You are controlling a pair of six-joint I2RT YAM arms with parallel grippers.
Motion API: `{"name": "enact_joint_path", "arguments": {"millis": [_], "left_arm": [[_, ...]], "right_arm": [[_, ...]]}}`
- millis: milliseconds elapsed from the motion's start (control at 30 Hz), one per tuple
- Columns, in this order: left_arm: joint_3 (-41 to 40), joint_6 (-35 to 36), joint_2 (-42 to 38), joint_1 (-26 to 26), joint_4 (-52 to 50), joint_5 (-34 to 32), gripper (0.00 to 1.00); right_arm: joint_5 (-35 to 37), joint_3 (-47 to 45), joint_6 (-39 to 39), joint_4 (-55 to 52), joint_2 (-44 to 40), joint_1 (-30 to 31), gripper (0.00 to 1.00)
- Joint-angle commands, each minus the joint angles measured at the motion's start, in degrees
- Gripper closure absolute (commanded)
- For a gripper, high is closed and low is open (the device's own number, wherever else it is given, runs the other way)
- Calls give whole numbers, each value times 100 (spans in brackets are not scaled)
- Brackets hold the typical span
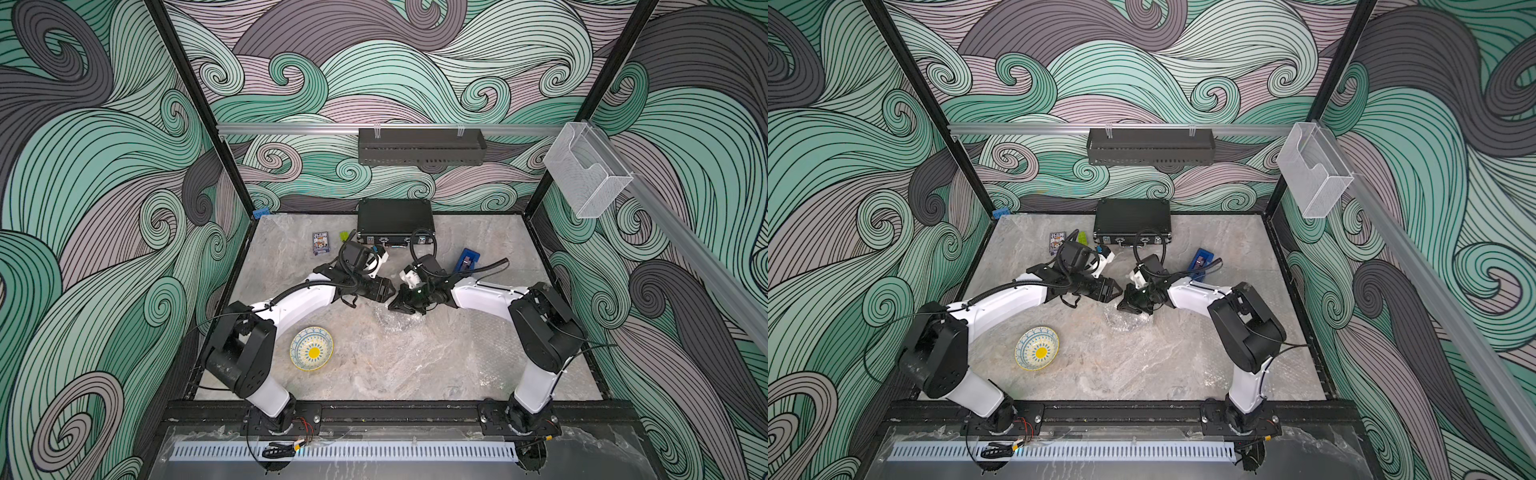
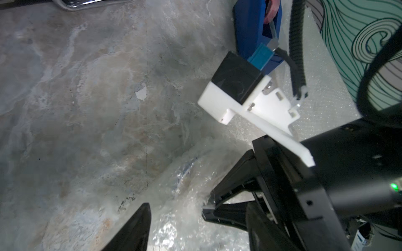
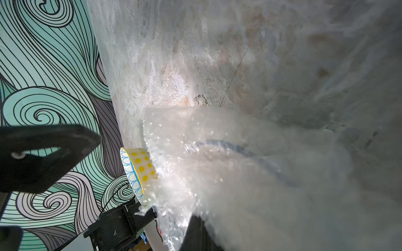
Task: Wrap bowls in bubble wrap
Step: Stick the tape on the bubble wrap.
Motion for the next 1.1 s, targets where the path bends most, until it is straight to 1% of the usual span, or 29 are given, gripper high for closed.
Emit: {"name": "enact_joint_path", "arguments": {"millis": [0,133,233,333,400,633,767,800,933,967,1000,1067], "left_arm": [[443,468,345,51,-542,212,34],[489,456,557,87,-499,304,36],[542,432,747,109,-547,172,37],[567,399,927,149,-523,183,39],[631,332,1051,179,-565,42,40],[948,175,1461,244,-748,94,40],[1043,193,1666,246,-916,555,40],[1052,201,1700,246,-957,761,40],[979,187,1596,259,-941,1309,45],[965,179,1566,268,-929,1412,48],[939,179,1523,270,-915,1525,55],[914,149,1476,281,-870,1765,63]], "right_arm": [[-19,13,-115,-25,87,-15,100],[-18,-35,-135,-25,76,-14,100],[-45,-37,-126,-19,76,-15,100],[-41,-43,-135,-31,58,-15,100],[-34,-56,-145,-33,49,-14,100],[-39,-94,-167,-33,54,-15,100],[-42,-115,-170,-22,32,-10,100],[-41,-120,-179,-26,32,-14,100],[-9,-140,-222,-62,1,-19,100],[6,-151,-231,-70,-10,-14,100],[16,-147,-247,-88,-20,-15,100],[43,-161,-266,-106,-43,-14,100]]}}
